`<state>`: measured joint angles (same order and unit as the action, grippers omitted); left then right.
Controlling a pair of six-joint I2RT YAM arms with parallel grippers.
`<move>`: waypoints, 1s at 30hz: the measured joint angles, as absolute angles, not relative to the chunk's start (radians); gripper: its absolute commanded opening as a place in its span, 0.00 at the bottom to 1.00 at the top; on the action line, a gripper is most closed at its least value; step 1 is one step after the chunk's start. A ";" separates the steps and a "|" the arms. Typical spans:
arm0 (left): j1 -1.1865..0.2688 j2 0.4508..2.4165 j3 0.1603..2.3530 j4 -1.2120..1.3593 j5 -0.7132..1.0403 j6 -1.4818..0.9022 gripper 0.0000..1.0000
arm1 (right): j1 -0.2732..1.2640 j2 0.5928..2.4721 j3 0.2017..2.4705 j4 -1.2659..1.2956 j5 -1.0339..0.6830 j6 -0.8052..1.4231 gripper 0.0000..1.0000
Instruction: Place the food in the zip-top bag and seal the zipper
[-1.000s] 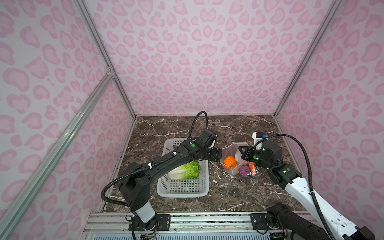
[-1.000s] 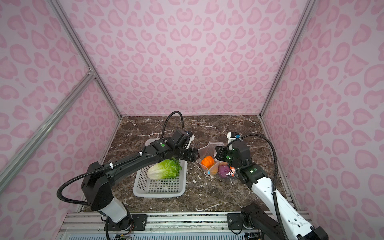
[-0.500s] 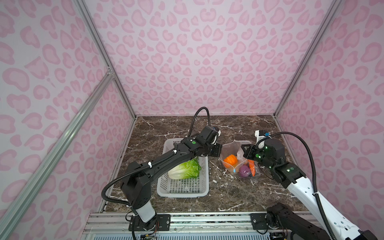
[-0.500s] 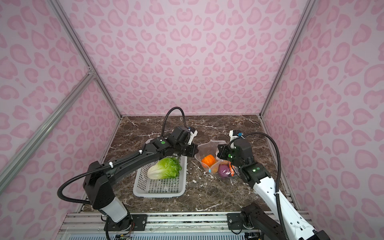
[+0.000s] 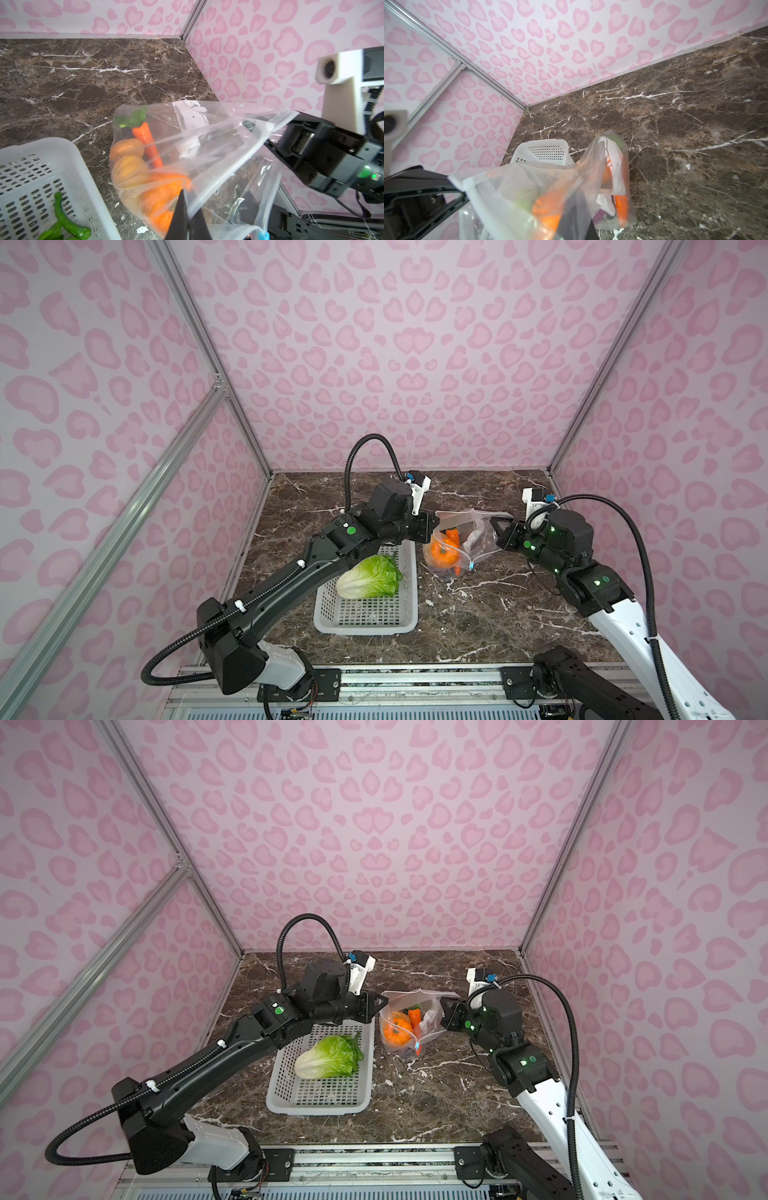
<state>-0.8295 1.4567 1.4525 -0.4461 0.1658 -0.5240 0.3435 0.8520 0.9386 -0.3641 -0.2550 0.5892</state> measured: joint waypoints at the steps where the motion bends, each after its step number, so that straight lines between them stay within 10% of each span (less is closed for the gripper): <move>1: -0.830 1.472 1.452 -0.446 0.178 -0.527 0.03 | 0.342 0.842 0.945 -0.364 -0.263 0.592 0.00; 19: -0.830 1.612 1.378 -0.395 0.263 -0.602 0.06 | 0.340 0.834 0.863 -0.338 -0.277 0.611 0.00; 26: -0.824 1.621 1.380 -0.406 0.280 -0.593 0.57 | 0.340 0.844 0.834 -0.312 -0.277 0.635 0.00; 30: -0.788 1.594 1.432 -0.466 0.244 -0.525 0.62 | 0.340 0.853 0.831 -0.303 -0.277 0.634 0.00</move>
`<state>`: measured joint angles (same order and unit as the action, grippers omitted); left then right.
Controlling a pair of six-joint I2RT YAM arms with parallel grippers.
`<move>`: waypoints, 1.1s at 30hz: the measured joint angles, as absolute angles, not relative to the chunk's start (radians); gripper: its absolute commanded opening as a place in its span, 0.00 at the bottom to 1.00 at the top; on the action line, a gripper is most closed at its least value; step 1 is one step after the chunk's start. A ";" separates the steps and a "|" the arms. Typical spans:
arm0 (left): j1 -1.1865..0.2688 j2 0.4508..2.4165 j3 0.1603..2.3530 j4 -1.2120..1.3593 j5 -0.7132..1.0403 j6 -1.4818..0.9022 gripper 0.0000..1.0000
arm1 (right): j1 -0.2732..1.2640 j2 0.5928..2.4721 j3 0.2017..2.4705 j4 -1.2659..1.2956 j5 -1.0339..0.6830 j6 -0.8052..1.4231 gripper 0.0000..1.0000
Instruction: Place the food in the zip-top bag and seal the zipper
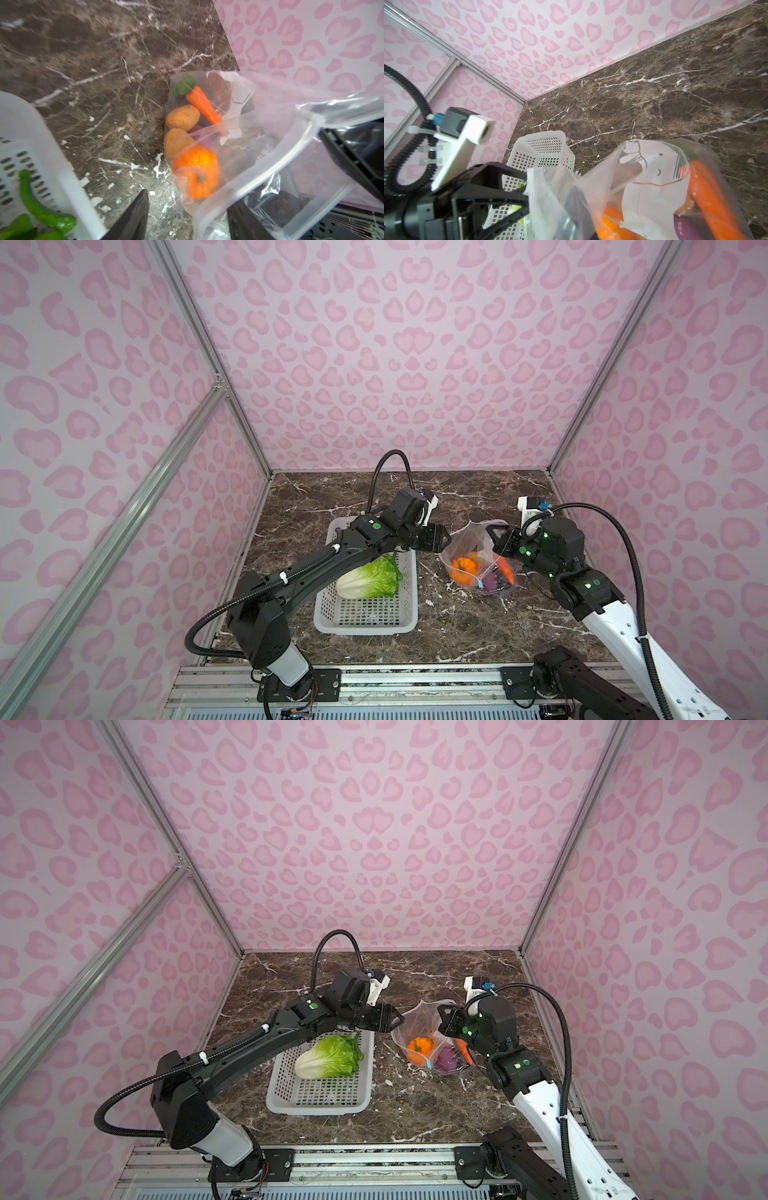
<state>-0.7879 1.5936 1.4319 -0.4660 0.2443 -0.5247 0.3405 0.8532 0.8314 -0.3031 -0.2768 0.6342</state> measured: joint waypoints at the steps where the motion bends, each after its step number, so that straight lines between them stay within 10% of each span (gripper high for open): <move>1: -0.771 1.583 1.444 -0.477 0.234 -0.500 0.62 | 0.340 0.855 0.829 -0.298 -0.277 0.634 0.00; 33: -0.531 1.784 1.370 -0.644 0.049 -0.096 0.47 | 0.339 0.815 0.753 -0.234 -0.262 0.639 0.00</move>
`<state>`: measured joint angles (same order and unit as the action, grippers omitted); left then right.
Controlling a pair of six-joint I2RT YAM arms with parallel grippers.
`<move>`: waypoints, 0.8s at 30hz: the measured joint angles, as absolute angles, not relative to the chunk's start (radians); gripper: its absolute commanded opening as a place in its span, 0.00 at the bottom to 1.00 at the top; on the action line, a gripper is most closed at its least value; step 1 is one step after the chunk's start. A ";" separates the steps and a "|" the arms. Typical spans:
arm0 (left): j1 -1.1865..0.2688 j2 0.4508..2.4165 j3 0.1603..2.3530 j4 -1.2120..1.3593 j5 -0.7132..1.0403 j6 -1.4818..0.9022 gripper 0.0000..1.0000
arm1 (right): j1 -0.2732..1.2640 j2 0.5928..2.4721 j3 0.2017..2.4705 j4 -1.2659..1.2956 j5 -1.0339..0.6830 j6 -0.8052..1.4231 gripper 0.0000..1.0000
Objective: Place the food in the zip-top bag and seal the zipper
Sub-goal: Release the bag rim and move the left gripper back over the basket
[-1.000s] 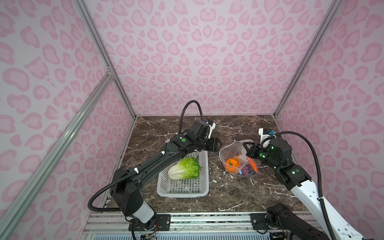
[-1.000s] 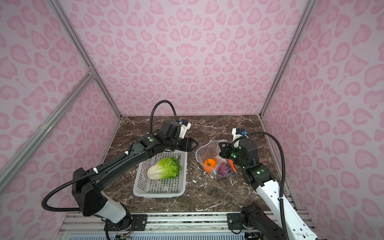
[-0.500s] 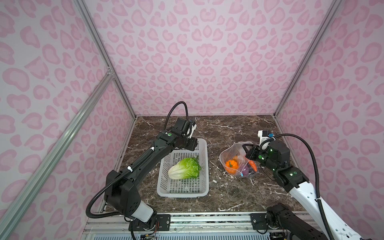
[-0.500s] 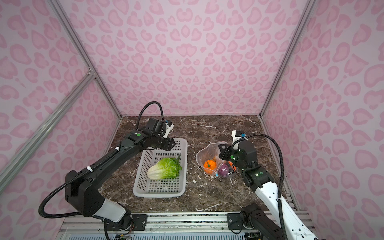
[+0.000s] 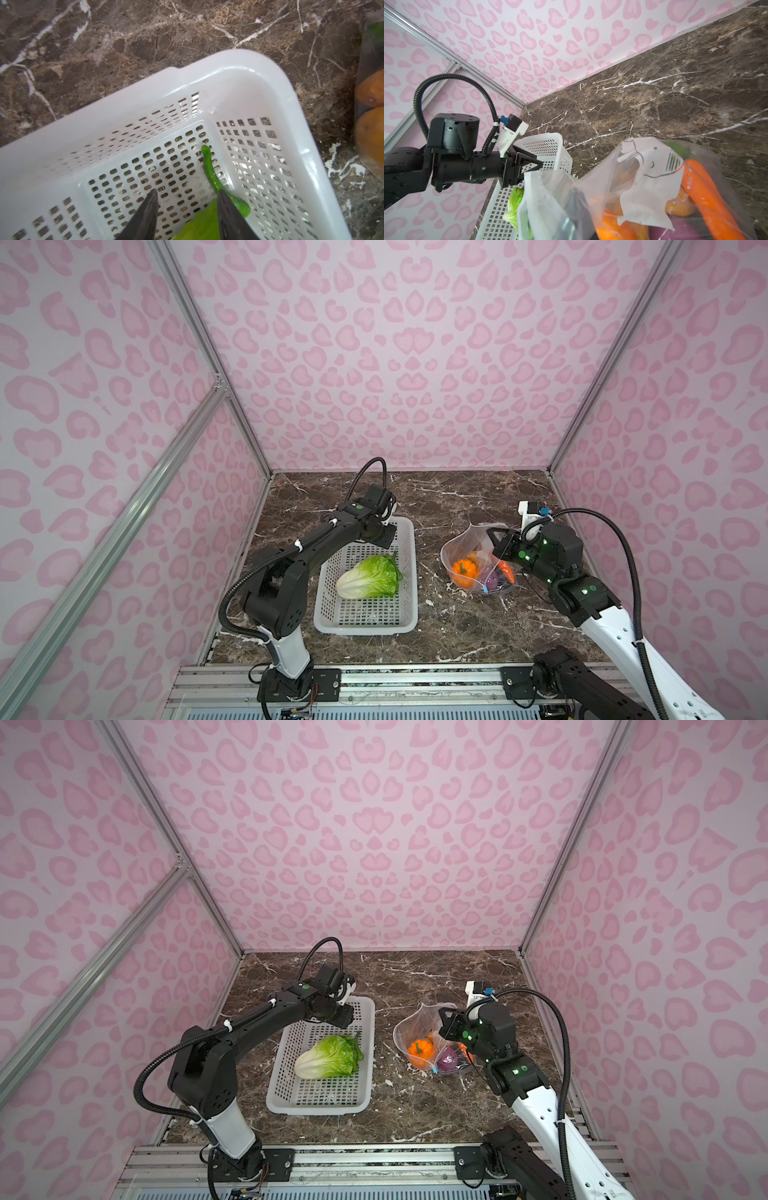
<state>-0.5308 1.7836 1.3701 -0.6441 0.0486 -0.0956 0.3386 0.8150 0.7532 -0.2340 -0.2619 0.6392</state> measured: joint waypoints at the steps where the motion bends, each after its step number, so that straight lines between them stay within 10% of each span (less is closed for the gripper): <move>1: -0.535 1.794 1.368 -0.640 0.056 -0.095 0.47 | 0.339 0.815 0.753 -0.234 -0.262 0.639 0.00; 24: -0.604 1.983 1.355 -0.550 -0.028 -0.118 0.32 | 0.334 0.791 0.742 -0.237 -0.254 0.639 0.00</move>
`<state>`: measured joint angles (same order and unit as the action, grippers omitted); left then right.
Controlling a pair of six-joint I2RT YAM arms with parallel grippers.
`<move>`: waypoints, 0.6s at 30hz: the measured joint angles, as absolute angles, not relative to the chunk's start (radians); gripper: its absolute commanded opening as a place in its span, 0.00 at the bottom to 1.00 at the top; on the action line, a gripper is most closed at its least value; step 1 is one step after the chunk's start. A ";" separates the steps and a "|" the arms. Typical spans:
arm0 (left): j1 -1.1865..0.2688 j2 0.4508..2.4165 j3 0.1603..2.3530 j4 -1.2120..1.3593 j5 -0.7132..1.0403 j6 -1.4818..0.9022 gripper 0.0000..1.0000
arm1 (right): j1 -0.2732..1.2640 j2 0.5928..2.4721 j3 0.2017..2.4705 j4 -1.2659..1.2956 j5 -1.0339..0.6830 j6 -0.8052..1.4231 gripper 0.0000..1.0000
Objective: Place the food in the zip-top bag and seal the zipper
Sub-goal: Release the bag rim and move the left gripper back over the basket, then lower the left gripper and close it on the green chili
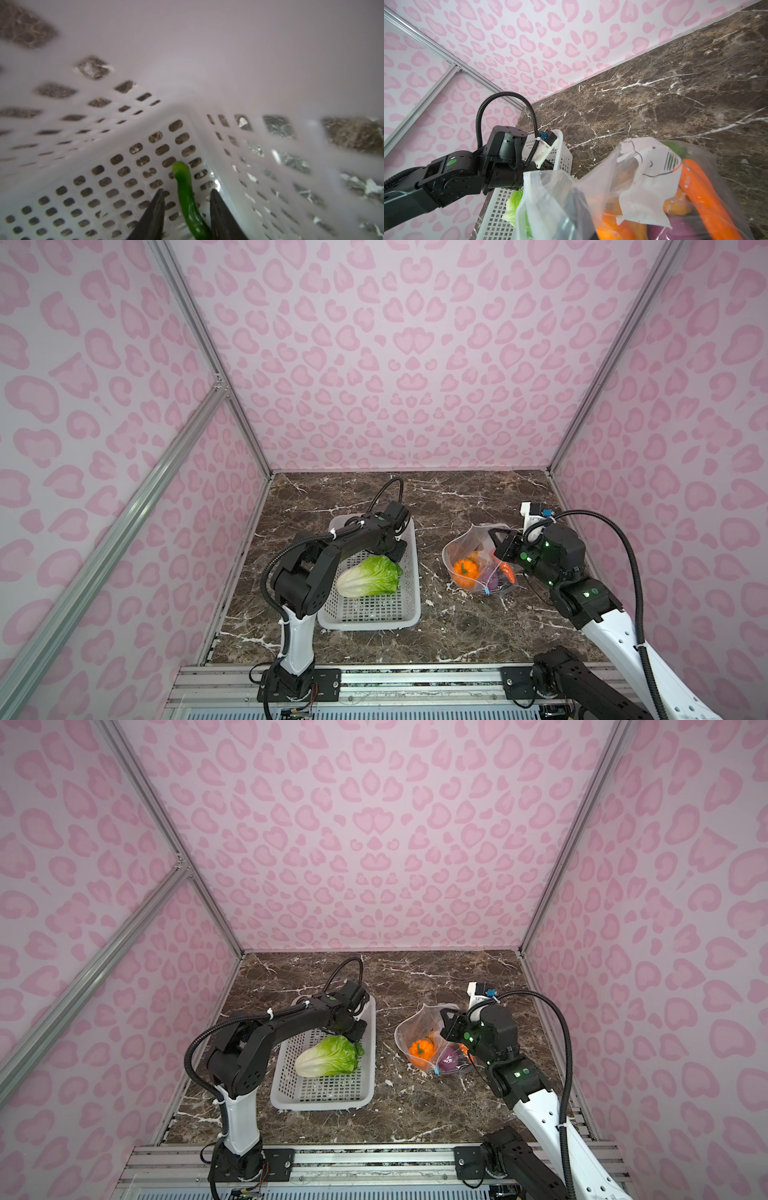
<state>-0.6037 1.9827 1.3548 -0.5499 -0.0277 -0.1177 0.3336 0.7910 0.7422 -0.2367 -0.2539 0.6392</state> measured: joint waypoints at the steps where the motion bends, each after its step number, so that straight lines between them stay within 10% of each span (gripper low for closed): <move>1: -0.605 1.987 1.355 -0.545 -0.031 -0.122 0.32 | 0.334 0.789 0.742 -0.237 -0.254 0.639 0.00; 18: -0.615 1.992 1.359 -0.498 -0.064 -0.146 0.03 | 0.332 0.780 0.742 -0.239 -0.242 0.640 0.00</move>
<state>-0.6151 1.9919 1.3586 -0.4980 -0.0635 -0.1463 0.3317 0.7795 0.7422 -0.2394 -0.2420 0.6395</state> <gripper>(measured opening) 0.092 0.049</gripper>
